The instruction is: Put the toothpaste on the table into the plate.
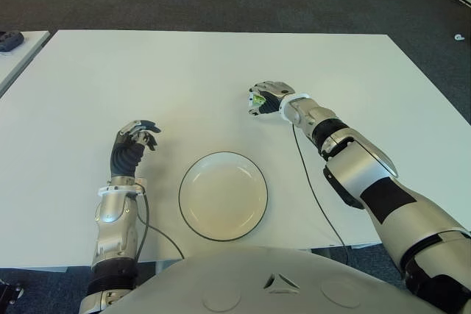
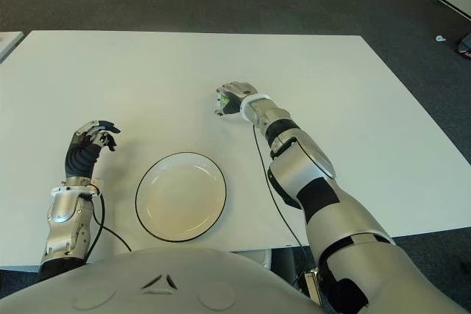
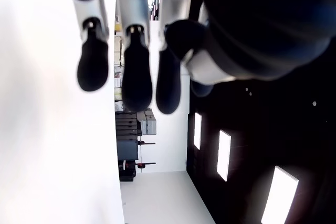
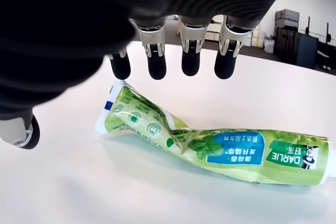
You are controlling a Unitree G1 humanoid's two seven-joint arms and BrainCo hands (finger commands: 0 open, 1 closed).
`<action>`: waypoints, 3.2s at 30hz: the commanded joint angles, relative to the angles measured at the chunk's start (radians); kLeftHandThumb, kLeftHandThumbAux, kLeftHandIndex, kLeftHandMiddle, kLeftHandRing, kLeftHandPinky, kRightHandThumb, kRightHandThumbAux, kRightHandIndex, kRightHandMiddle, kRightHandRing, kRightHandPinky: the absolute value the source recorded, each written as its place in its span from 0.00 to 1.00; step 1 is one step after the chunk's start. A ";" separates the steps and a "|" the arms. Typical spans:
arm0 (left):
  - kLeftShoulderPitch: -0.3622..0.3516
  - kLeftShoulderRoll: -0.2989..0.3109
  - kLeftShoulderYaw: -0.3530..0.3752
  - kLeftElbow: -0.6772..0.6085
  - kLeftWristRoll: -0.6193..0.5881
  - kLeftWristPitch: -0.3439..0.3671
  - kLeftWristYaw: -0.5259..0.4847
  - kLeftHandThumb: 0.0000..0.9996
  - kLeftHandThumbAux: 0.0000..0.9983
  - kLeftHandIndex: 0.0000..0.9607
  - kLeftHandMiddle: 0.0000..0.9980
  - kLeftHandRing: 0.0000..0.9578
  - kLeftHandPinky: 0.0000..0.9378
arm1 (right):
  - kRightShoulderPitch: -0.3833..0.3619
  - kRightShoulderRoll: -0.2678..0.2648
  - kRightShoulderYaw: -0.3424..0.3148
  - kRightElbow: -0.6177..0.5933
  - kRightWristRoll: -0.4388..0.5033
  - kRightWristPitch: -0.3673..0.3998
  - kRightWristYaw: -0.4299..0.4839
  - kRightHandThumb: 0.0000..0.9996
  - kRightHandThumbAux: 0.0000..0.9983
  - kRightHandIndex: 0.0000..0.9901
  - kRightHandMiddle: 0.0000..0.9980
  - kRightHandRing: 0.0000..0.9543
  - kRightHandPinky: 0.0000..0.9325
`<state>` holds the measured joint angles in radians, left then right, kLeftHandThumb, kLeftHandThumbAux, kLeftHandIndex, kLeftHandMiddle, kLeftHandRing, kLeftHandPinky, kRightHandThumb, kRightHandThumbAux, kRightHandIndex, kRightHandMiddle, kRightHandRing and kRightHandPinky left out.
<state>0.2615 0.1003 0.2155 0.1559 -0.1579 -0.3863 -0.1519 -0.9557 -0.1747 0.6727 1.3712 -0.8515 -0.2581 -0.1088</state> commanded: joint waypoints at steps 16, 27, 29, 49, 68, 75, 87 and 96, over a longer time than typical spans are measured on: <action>0.006 0.001 0.003 -0.003 -0.003 0.016 0.002 0.84 0.67 0.45 0.50 0.70 0.71 | 0.035 -0.012 -0.062 0.000 0.066 -0.014 -0.018 0.26 0.49 0.02 0.02 0.04 0.18; 0.012 0.002 0.004 -0.014 -0.003 0.024 0.005 0.84 0.67 0.45 0.50 0.69 0.69 | 0.041 -0.017 -0.046 0.003 0.042 0.031 -0.111 0.28 0.54 0.18 0.22 0.26 0.37; 0.013 0.000 0.005 -0.017 -0.002 0.028 0.009 0.84 0.67 0.45 0.50 0.69 0.69 | 0.039 -0.016 -0.039 0.004 0.034 0.057 -0.119 0.28 0.55 0.18 0.22 0.26 0.35; 0.012 0.000 0.006 -0.026 0.008 0.042 0.019 0.84 0.67 0.45 0.50 0.68 0.69 | 0.014 -0.041 0.047 0.012 -0.037 0.279 0.000 0.31 0.53 0.01 0.02 0.02 0.03; 0.010 0.007 0.004 -0.037 -0.001 0.064 0.008 0.84 0.67 0.46 0.49 0.69 0.70 | 0.009 -0.052 0.048 0.006 -0.022 0.271 0.100 0.35 0.34 0.00 0.00 0.00 0.00; 0.004 0.006 0.007 -0.033 -0.004 0.064 0.008 0.84 0.67 0.45 0.49 0.68 0.69 | 0.016 -0.052 0.057 0.009 -0.029 0.253 0.108 0.36 0.32 0.00 0.00 0.00 0.00; 0.014 0.007 0.005 -0.048 -0.030 0.060 -0.008 0.84 0.67 0.46 0.48 0.68 0.70 | 0.015 -0.039 0.058 0.008 -0.028 0.244 0.119 0.34 0.41 0.00 0.00 0.00 0.00; 0.019 0.008 0.006 -0.061 -0.033 0.071 -0.007 0.84 0.67 0.46 0.48 0.67 0.67 | 0.024 -0.030 0.044 0.009 -0.015 0.245 0.091 0.29 0.55 0.00 0.00 0.00 0.00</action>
<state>0.2732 0.1038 0.2206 0.1072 -0.1821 -0.3319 -0.1509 -0.9389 -0.2122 0.7232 1.3748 -0.8752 -0.0035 -0.0115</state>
